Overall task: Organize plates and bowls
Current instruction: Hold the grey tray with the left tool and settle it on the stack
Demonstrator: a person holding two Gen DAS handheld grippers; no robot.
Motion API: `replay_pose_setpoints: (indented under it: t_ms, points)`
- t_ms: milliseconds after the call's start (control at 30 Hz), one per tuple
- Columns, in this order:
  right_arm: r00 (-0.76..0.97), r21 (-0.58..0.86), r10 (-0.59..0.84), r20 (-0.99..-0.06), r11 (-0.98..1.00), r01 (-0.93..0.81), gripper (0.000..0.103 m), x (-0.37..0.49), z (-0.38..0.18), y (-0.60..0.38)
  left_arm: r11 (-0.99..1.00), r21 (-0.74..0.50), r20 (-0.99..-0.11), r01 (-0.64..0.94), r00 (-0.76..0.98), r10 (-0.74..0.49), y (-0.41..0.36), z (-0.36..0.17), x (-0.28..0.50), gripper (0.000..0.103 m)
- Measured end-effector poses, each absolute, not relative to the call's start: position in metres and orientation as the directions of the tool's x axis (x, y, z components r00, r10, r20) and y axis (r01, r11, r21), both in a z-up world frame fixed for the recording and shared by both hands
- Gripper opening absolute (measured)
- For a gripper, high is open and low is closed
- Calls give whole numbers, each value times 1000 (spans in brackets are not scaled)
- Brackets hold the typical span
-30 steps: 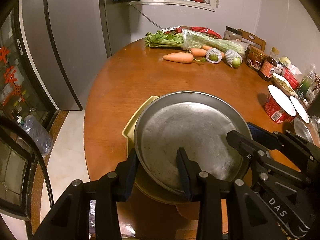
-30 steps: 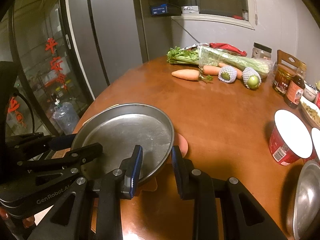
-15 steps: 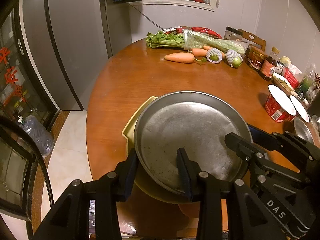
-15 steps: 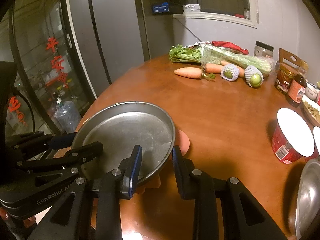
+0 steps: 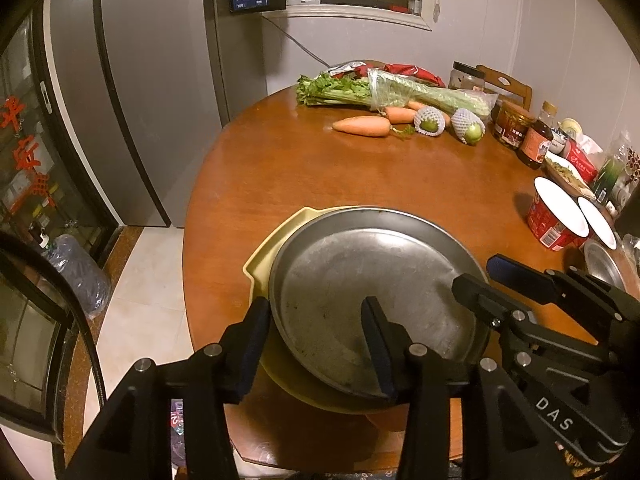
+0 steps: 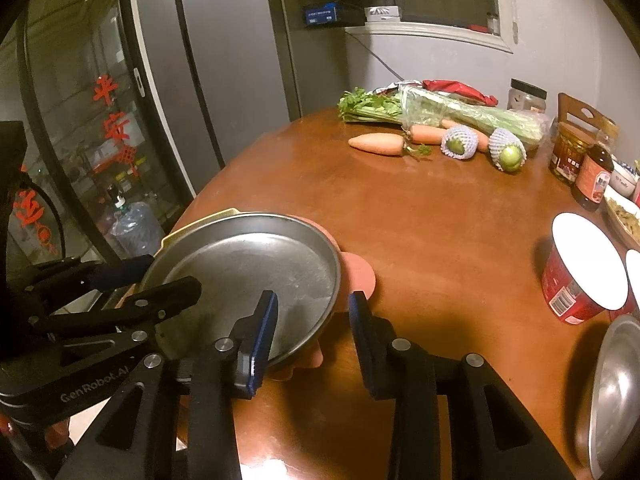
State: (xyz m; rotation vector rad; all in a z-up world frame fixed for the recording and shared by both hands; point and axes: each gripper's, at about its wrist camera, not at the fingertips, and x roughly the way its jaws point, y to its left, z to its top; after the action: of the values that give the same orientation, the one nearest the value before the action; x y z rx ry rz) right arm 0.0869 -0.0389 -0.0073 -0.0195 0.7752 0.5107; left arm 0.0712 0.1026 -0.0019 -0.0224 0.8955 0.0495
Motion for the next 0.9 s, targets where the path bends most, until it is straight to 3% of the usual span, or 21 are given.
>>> replay_pose_setpoints:
  t_ms: [200, 367, 700, 900]
  points:
    - [604, 174, 435, -668, 881, -441, 39, 84, -4, -42, 998, -1, -776, -62, 630, 38, 105, 2, 68, 48]
    - [599, 183, 436, -672, 881, -437, 39, 82, -3, -44, 998, -1, -763, -63, 645, 40, 107, 7, 66, 56]
    - [596, 184, 436, -674, 881, -437, 39, 81, -2, -44, 996, 8, -744, -90, 665, 66, 115, 18, 56, 56]
    - [593, 205, 439, -675, 883, -422, 43, 81, -1, -48, 988, -37, -746, -152, 662, 74, 143, 21, 50, 65]
